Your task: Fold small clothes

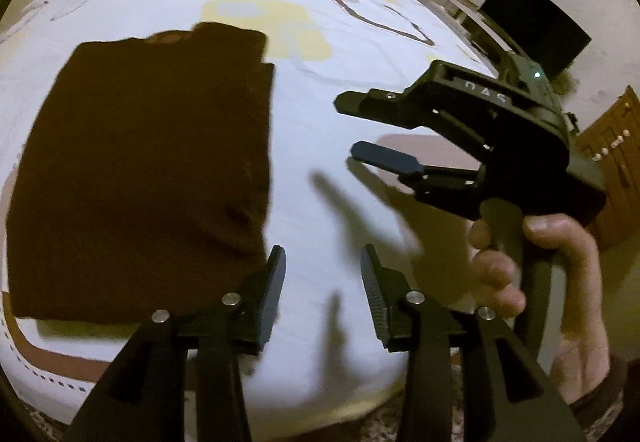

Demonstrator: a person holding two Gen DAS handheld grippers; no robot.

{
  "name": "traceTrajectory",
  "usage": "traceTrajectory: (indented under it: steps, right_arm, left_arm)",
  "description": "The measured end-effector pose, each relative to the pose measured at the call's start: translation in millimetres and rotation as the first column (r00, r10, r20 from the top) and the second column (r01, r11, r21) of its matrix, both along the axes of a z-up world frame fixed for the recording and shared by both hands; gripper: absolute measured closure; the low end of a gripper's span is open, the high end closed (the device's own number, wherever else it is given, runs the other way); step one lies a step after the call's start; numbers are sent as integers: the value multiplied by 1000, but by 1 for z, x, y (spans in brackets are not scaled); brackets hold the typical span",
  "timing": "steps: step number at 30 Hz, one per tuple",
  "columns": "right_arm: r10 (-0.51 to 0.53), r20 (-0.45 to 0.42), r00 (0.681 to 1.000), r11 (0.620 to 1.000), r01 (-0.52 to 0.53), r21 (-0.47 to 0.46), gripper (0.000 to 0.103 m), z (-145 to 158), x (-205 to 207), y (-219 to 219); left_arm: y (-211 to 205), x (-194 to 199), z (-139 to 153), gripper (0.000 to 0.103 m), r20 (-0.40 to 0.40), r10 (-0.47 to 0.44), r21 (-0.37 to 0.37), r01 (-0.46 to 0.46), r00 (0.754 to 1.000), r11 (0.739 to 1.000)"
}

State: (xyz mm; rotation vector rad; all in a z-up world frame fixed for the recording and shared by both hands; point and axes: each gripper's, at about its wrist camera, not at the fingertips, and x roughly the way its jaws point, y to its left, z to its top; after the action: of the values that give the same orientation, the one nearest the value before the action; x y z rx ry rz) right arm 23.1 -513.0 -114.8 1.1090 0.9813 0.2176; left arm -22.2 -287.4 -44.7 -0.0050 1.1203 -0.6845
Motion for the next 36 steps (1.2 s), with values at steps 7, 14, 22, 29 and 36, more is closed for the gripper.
traceTrajectory:
  steps: [7,14,22,29,36]
  right_arm:
    - [-31,22,999,999,30,33,46,6,-25,-4]
    - [-12,39,999,998,9,60,45,10,-35,10]
    - [83,12,996,993,-84,86,45,-5,-22,57]
    - [157,1,988,985,-156,70,45,-12,-15,93]
    - [161,14,987,984,-162,72,45,-13,-15,103]
  left_arm:
    - [7,-7,13,52,-1,-48,-67,48,999,997]
    - [102,24,28,35,-10,46,-217,-47,999,975]
    - [233,78,-16,32,-144,250,-263,-280,957,923]
    - [237,87,-49,32,-271,191,-344,-281,943,896]
    - [216,91,-49,27,-276,131,-376,-233,952,897]
